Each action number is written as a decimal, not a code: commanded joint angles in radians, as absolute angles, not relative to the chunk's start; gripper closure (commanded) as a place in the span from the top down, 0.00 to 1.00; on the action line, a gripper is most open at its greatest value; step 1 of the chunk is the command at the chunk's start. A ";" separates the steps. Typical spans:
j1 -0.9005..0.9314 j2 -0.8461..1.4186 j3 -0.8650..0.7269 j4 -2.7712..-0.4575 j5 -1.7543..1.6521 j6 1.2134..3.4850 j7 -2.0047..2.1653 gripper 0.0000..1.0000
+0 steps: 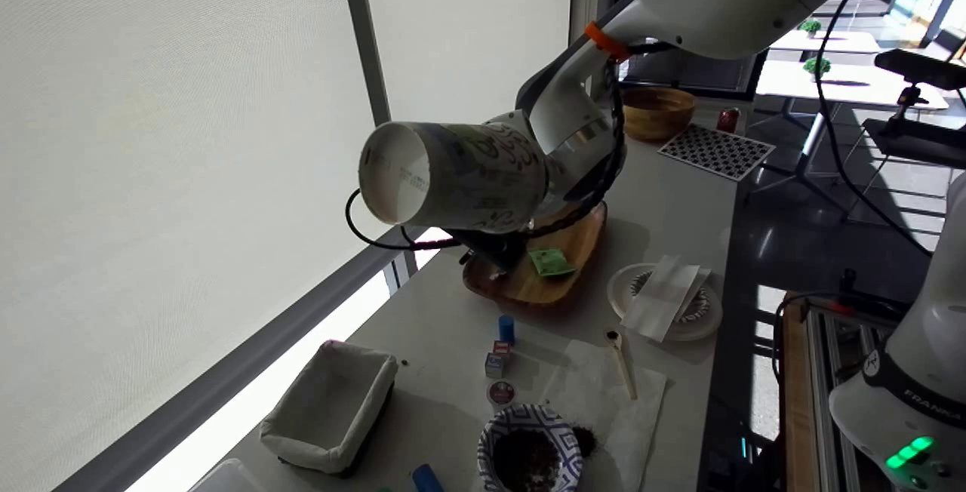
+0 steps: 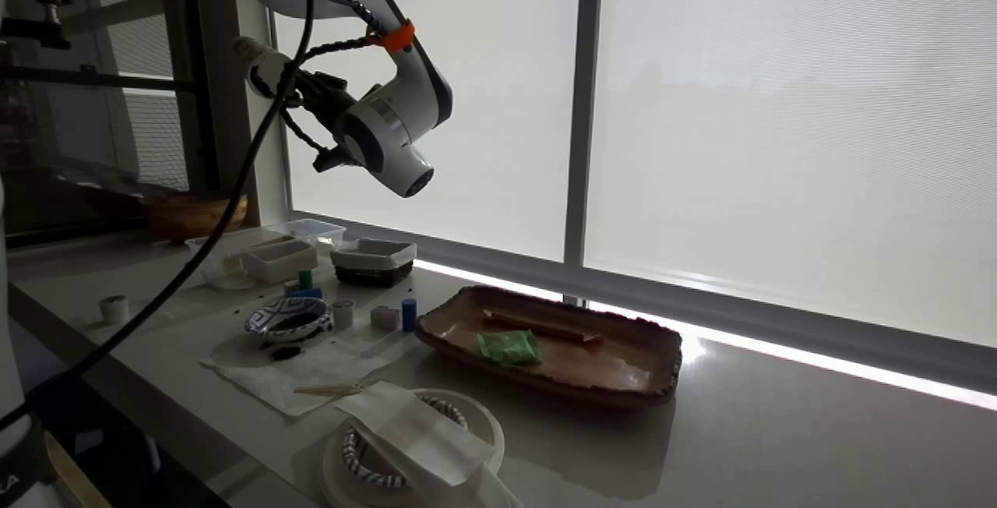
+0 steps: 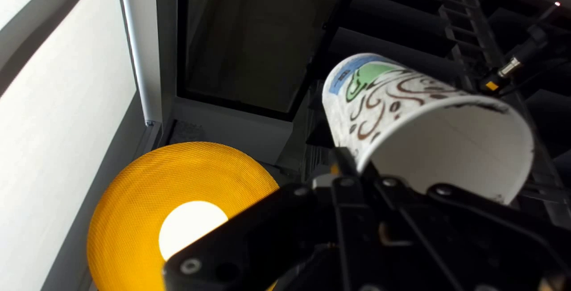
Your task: Pour the contents from the coffee cup into the black and white bowl on the left.
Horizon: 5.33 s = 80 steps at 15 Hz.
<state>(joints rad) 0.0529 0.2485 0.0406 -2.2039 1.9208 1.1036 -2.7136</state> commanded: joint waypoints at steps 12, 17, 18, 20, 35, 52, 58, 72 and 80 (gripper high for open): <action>0.064 0.252 0.032 -2.241 1.896 1.109 -2.746 0.01; 0.071 0.245 0.031 -2.263 1.887 1.124 -2.746 0.01; 0.072 0.242 0.031 -2.267 1.883 1.129 -2.746 0.01; 0.074 0.240 0.031 -2.274 1.876 1.138 -2.746 0.01; 0.092 0.150 0.033 -2.342 1.833 1.325 -2.693 0.01; 0.104 -0.245 0.183 -2.386 1.410 2.185 -2.101 0.01; 0.112 -0.247 0.218 -2.381 1.045 2.267 -1.752 0.01; 0.172 -0.250 0.185 -2.383 0.501 2.250 -1.279 0.01; 0.171 -0.219 0.164 -2.455 0.271 2.380 -1.127 0.01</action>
<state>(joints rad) 0.1534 -0.2235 0.1815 -2.4157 0.3407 2.3272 -1.1956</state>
